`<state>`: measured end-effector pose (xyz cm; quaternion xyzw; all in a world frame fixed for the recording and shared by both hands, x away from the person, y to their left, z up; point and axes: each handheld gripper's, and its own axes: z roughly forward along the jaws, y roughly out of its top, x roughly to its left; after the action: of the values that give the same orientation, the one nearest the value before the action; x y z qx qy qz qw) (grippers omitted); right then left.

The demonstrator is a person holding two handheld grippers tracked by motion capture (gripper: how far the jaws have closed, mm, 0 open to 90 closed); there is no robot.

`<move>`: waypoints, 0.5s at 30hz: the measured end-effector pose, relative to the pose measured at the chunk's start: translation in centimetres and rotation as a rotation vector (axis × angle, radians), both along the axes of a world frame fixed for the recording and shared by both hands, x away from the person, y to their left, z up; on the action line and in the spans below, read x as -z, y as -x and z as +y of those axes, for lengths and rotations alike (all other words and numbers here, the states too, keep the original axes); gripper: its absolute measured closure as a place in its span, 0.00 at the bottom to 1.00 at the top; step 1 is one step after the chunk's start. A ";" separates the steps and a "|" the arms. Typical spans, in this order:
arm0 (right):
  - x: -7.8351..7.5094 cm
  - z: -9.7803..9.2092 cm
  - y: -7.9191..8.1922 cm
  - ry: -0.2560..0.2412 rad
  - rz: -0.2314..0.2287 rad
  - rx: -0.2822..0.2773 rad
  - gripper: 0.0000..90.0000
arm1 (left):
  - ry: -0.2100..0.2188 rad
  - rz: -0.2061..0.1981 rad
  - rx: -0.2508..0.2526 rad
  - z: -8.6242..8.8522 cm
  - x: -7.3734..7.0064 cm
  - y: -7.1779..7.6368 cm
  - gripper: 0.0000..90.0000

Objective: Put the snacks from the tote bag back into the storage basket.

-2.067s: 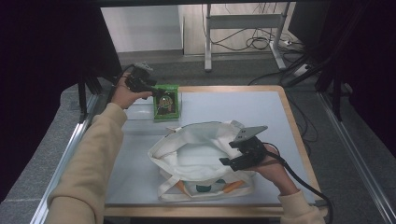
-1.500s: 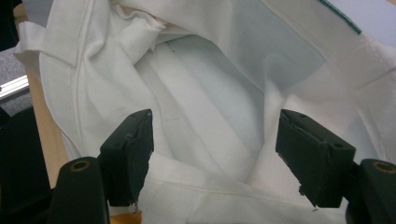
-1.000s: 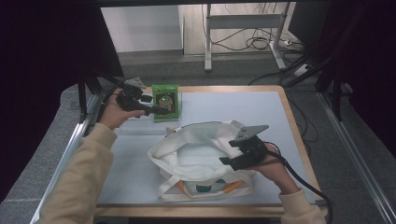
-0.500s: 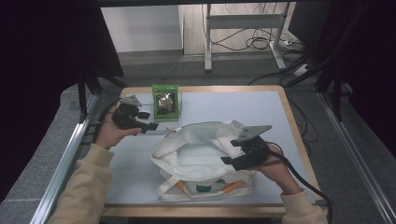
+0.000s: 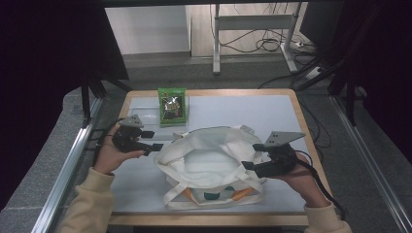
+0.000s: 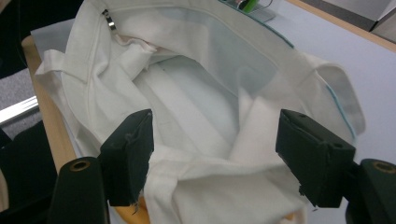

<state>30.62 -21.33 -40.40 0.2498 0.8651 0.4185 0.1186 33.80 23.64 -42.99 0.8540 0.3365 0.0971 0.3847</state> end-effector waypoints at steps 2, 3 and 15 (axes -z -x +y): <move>-0.1 -0.7 0.2 -0.015 0.002 0.009 0.31 | -0.005 0.003 0.004 0.0 0.2 0.3 0.39; -0.2 -1.0 0.4 -0.018 0.001 0.016 0.31 | -0.011 0.004 -0.001 0.0 0.3 0.5 0.39; 0.1 -3.9 -0.2 -0.036 0.011 0.105 0.31 | -0.016 0.020 -0.013 0.0 1.2 0.7 0.38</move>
<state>30.85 -25.21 -40.54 0.2994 0.8437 0.4259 0.1311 33.11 23.62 -44.15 0.8559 0.3450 0.0937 0.3737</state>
